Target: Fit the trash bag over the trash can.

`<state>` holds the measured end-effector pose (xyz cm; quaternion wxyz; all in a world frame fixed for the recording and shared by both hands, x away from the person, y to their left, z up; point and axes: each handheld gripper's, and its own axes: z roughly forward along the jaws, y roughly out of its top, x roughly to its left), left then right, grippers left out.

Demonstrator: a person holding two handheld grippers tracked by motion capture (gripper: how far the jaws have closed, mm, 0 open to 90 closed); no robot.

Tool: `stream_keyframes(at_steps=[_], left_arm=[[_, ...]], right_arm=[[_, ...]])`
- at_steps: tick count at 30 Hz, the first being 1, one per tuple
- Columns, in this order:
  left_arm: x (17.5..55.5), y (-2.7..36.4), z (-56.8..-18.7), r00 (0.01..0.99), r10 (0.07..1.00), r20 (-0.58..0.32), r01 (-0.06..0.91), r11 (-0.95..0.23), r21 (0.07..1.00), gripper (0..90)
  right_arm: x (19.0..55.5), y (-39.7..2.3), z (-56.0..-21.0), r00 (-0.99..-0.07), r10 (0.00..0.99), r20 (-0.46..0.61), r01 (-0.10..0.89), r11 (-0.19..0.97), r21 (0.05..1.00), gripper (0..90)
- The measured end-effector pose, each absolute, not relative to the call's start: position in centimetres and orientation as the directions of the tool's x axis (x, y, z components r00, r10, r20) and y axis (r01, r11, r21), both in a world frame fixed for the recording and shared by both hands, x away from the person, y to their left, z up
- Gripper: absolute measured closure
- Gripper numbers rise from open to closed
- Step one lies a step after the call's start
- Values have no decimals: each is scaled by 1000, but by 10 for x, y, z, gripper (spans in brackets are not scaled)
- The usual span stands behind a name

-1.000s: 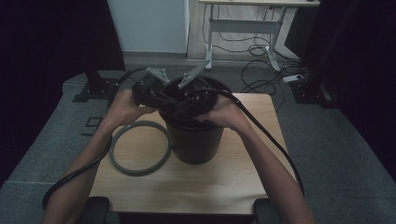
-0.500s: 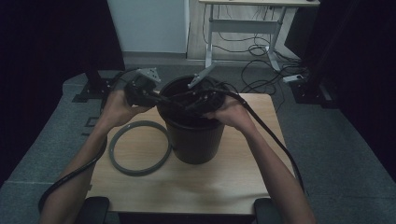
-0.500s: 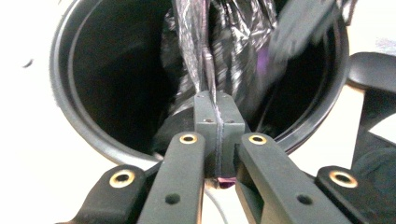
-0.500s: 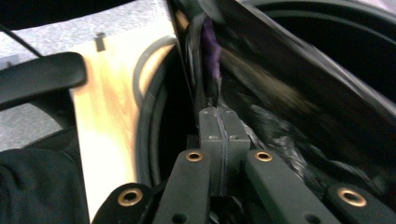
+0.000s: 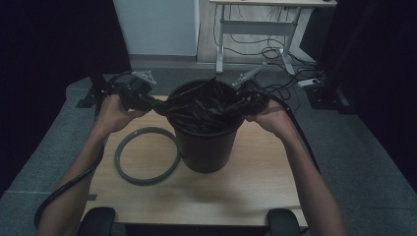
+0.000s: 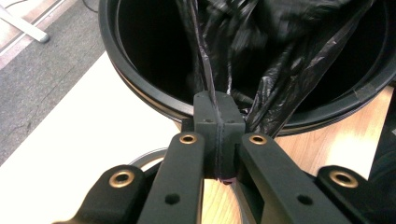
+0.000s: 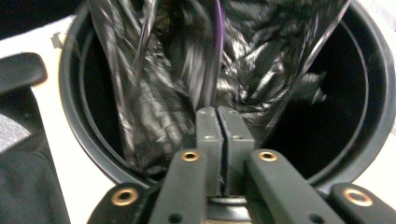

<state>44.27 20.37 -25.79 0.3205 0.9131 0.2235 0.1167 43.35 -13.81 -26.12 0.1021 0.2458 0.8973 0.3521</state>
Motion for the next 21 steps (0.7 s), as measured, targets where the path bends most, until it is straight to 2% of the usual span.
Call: stream_keyframes(at_steps=[4, 5, 6, 8, 9, 10, 11, 16, 17, 18, 20, 21], left_arm=[[443, 201, -258, 874, 480, 73, 331, -700, 633, 888], [443, 201, -258, 874, 480, 73, 331, -700, 633, 888], [443, 201, -258, 875, 478, 72, 331, -700, 632, 888], [443, 201, -258, 876, 478, 70, 332, -700, 632, 885], [443, 201, -258, 875, 478, 68, 333, -699, 633, 884], [443, 201, -258, 875, 478, 68, 333, -699, 633, 884], [443, 201, -257, 875, 479, 67, 334, -698, 633, 882], [445, 201, -255, 874, 481, 70, 330, -693, 641, 879], [445, 200, -254, 873, 483, 69, 331, -691, 642, 879], [447, 199, -254, 872, 484, 69, 332, -689, 644, 880], [449, 197, -254, 865, 496, 74, 338, -687, 643, 884], [449, 197, -254, 865, 496, 74, 338, -687, 643, 887]], right_arm=[[432, -128, -254, -868, 496, -13, 347, 626, 698, 776], [432, -125, -253, -872, 489, -15, 338, 625, 704, 731], [432, -125, -253, -872, 489, -15, 338, 625, 704, 731], [434, -113, -248, -873, 486, -32, 319, 620, 717, 597], [435, -109, -246, -874, 484, -42, 309, 620, 722, 558], [435, -109, -246, -874, 484, -42, 309, 620, 722, 558], [440, -100, -243, -873, 484, -58, 295, 619, 728, 473], [450, -80, -241, -873, 480, -84, 268, 617, 740, 412], [452, -76, -241, -877, 473, -82, 262, 615, 744, 436], [456, -67, -244, -893, 446, -66, 253, 617, 745, 603], [456, -62, -248, -900, 433, -59, 255, 631, 733, 774], [456, -62, -248, -900, 433, -59, 255, 631, 733, 774]])
